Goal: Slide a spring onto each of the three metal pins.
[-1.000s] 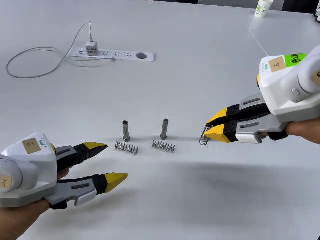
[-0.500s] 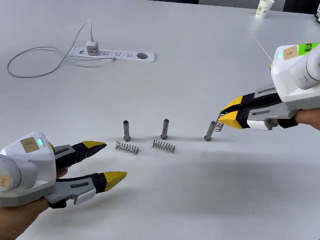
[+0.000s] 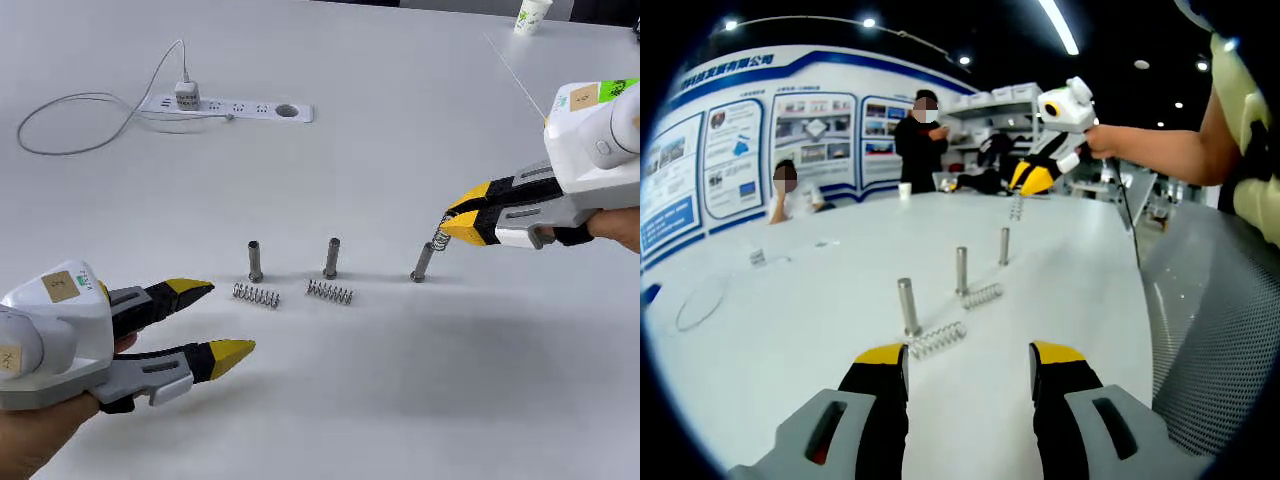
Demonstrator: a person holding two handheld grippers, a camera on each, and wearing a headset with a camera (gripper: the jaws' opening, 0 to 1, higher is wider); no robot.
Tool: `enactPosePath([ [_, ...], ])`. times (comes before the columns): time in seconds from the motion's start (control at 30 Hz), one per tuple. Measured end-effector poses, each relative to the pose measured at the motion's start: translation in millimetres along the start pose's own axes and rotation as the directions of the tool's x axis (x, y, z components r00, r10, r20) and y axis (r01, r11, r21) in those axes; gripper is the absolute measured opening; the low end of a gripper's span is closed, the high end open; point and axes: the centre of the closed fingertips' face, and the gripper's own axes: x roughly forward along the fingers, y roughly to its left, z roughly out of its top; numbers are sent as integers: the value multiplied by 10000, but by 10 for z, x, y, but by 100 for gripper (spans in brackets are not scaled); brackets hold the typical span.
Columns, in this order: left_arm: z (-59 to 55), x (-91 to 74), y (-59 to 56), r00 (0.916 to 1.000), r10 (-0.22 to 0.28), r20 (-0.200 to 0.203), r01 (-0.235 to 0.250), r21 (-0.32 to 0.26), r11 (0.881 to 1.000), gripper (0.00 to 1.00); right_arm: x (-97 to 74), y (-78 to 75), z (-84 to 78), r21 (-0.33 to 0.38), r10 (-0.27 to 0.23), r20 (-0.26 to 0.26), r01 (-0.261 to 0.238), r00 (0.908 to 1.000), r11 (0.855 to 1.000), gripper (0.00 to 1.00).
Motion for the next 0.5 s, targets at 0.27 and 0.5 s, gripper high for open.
enactPosePath([
  [0.27,-6,-9,11,10000,21,-24,-21,-21,10000,50,65,-32,1,37,-4,7,4,10000,10000,11],
  [0.5,-4,-21,29,10000,68,-25,-68,-24,10000,50,123,-68,-26,118,24,-62,-23,10000,9999,11],
])
